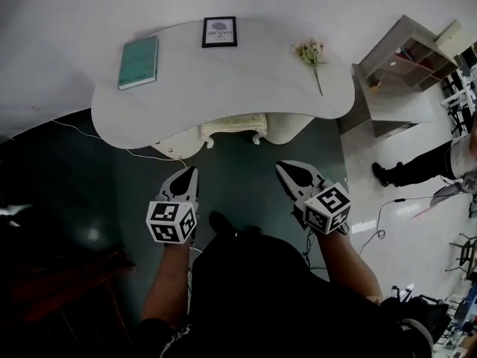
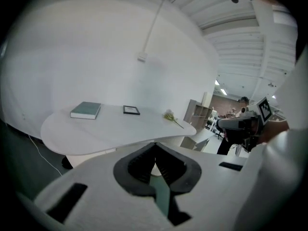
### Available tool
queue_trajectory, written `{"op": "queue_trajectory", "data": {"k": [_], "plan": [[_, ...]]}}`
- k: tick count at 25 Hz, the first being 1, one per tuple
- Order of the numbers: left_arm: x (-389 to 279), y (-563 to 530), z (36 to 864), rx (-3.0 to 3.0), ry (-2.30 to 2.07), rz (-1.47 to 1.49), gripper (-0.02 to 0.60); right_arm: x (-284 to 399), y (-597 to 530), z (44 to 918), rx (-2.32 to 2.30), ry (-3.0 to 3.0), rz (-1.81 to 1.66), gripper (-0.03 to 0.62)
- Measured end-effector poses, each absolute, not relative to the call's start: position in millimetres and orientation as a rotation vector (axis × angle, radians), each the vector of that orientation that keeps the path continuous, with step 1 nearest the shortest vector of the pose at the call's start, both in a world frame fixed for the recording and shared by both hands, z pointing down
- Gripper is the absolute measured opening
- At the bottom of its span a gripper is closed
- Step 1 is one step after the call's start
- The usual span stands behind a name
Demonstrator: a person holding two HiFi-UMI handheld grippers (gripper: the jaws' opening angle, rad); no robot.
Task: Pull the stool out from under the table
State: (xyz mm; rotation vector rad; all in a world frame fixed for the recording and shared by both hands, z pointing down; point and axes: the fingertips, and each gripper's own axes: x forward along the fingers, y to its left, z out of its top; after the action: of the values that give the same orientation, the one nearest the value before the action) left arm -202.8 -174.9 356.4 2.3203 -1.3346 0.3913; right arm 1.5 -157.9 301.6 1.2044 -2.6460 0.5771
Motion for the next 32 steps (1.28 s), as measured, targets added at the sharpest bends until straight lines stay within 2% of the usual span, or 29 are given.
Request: {"op": "queue_trajectory", "data": {"k": [8, 18, 32], "plan": [[-121, -150, 384, 2.359, -1.197, 0.551, 0.010, 74, -106, 359, 1.277, -2.586, 0.711, 0.006], [-100, -184, 457, 2.305, -1.135, 0.565, 0.011, 99, -121, 438, 1.265, -2.476, 0.748, 0.006], [-100, -243, 603, 2.339, -1.094, 0.586, 0.011, 47, -214, 586, 1.217, -2.476, 0.709, 0.006]]}}
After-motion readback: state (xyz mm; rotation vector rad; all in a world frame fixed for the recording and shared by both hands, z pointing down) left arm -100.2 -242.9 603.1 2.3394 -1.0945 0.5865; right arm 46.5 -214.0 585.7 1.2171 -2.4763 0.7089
